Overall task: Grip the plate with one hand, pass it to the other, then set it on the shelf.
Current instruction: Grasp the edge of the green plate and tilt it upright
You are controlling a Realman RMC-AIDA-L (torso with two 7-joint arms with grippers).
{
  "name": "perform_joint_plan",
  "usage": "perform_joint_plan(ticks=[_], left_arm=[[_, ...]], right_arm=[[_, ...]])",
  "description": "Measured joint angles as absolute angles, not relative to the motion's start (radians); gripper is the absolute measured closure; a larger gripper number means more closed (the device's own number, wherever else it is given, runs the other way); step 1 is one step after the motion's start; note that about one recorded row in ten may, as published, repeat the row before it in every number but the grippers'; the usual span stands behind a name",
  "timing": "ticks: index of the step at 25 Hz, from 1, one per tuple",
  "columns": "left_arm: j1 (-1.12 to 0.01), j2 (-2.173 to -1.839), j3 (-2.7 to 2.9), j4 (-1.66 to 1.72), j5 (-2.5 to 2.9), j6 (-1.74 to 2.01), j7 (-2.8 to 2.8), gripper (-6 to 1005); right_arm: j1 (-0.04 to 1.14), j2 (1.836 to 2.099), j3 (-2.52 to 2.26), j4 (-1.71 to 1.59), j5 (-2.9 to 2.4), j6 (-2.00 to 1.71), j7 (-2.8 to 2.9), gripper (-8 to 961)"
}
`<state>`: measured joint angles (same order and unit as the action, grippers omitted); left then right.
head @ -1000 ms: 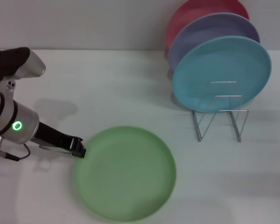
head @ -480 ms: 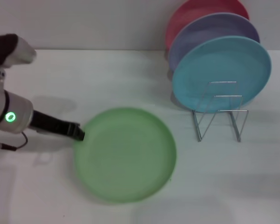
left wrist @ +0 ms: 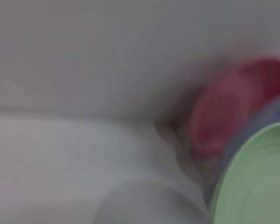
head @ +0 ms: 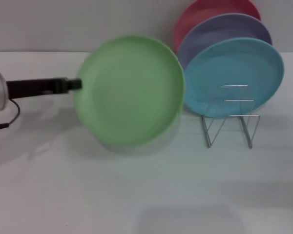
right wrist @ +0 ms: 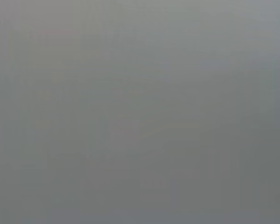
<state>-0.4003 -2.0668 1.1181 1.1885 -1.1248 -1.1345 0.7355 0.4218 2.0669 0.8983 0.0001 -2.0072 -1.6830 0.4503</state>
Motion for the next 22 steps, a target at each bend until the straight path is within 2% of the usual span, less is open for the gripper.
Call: perform_joint_plan(ticks=[8, 14, 22], left_arm=[[-0.310, -2.070, 1.192, 1.038, -1.525, -0.841, 1.195, 966], [-0.319, -2.066, 1.189, 0.934, -1.688, -0.831, 1.466, 966], [-0.368, -2.056, 1.143, 0.937, -1.545, -0.780, 1.505, 966]], right_arm=[[0.422, 2.074, 0.894, 0.000, -2.011, -1.678, 0.450, 273], [0.423, 2.074, 0.883, 0.000, -2.012, -1.655, 0.450, 272], [0.435, 2.074, 0.882, 0.000, -2.013, -1.617, 0.442, 272]])
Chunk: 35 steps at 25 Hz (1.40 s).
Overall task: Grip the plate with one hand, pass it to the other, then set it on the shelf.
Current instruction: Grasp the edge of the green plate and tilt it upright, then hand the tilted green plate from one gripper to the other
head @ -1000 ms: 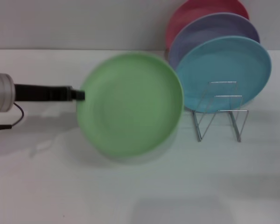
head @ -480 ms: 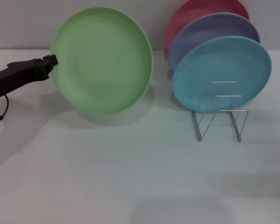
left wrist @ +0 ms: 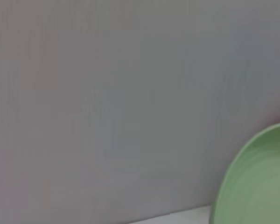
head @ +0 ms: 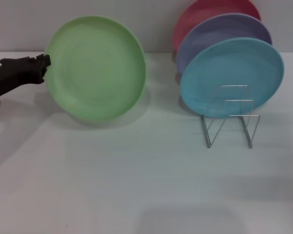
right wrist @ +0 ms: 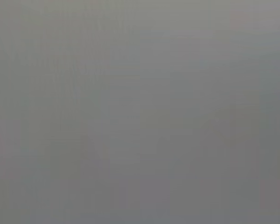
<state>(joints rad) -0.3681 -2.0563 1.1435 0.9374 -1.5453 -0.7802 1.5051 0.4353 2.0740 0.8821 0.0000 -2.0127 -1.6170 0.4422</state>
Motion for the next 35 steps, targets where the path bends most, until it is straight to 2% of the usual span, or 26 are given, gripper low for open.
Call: perform_joint_plan(ticks=[10, 23, 35], left_arm=[[-0.379, -2.072, 1.113, 1.046, -1.489, -0.679, 1.771, 970], [-0.320, -2.074, 1.297, 1.146, -1.888, -0.529, 2.285, 970], [-0.327, -2.064, 1.234, 1.132, -1.892, -0.535, 2.114, 970]], right_arm=[[0.449, 2.074, 0.882, -0.002, -2.013, -1.561, 0.438, 272], [0.452, 2.075, 0.882, 0.002, -2.013, -1.532, 0.436, 273], [0.456, 2.077, 0.879, 0.005, -2.022, -1.530, 0.436, 273]])
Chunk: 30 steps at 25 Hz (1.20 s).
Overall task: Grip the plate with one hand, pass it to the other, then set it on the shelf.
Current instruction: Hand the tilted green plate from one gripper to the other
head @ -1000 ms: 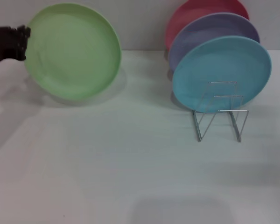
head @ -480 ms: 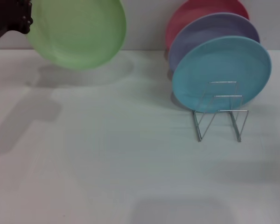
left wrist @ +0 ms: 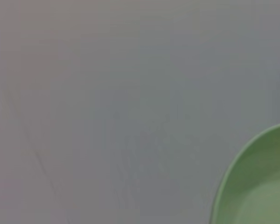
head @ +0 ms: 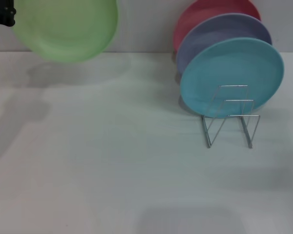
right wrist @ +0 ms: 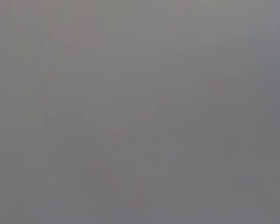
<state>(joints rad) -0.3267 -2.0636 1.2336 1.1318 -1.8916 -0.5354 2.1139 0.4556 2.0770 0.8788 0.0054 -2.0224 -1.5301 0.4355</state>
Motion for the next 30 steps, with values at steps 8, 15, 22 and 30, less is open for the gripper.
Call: perform_joint_plan(ticks=[8, 15, 22, 30], left_arm=[[-0.346, -2.032, 1.085, 1.019, -1.892, -1.025, 1.656, 970], [-0.411, -1.979, 1.082, 1.017, -1.703, -1.239, 1.621, 970], [-0.438, -2.045, 1.078, 1.174, -1.325, -1.097, 1.679, 970], [-0.301, -2.063, 1.200, 1.499, -1.206, -0.884, 1.778, 970]], right_arm=[[0.457, 2.077, 0.866, 0.015, -2.026, -1.535, 0.436, 273], [0.465, 2.076, 0.854, 0.019, -2.026, -1.533, 0.409, 272], [0.466, 2.076, 0.846, 0.020, -2.027, -1.537, 0.398, 272], [0.458, 2.075, 0.844, 0.020, -2.028, -1.541, 0.400, 272]])
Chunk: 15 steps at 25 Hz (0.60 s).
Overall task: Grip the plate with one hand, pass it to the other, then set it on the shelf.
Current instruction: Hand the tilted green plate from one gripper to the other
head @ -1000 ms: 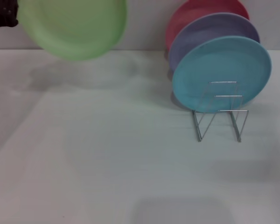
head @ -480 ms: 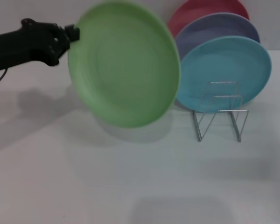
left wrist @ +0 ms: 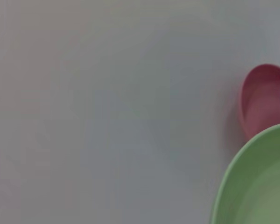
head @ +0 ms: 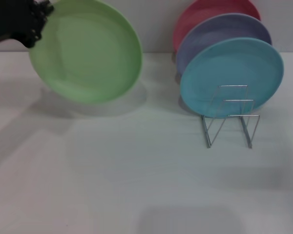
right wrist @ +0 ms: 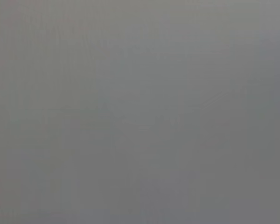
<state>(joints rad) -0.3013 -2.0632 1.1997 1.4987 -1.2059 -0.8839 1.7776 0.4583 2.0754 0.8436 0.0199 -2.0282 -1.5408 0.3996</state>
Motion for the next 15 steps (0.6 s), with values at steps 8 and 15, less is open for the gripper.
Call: perform_joint_plan(ticks=[8, 15], left_arm=[[-0.146, -2.066, 1.551, 1.642, -0.910, -0.319, 1.931, 970], [-0.144, -2.061, 1.736, 1.517, -0.795, 0.153, 1.920, 970]], right_arm=[[0.457, 2.075, 0.844, 0.020, -2.028, -1.543, 0.405, 272], [0.457, 2.076, 0.844, 0.027, -2.027, -1.541, 0.406, 272]])
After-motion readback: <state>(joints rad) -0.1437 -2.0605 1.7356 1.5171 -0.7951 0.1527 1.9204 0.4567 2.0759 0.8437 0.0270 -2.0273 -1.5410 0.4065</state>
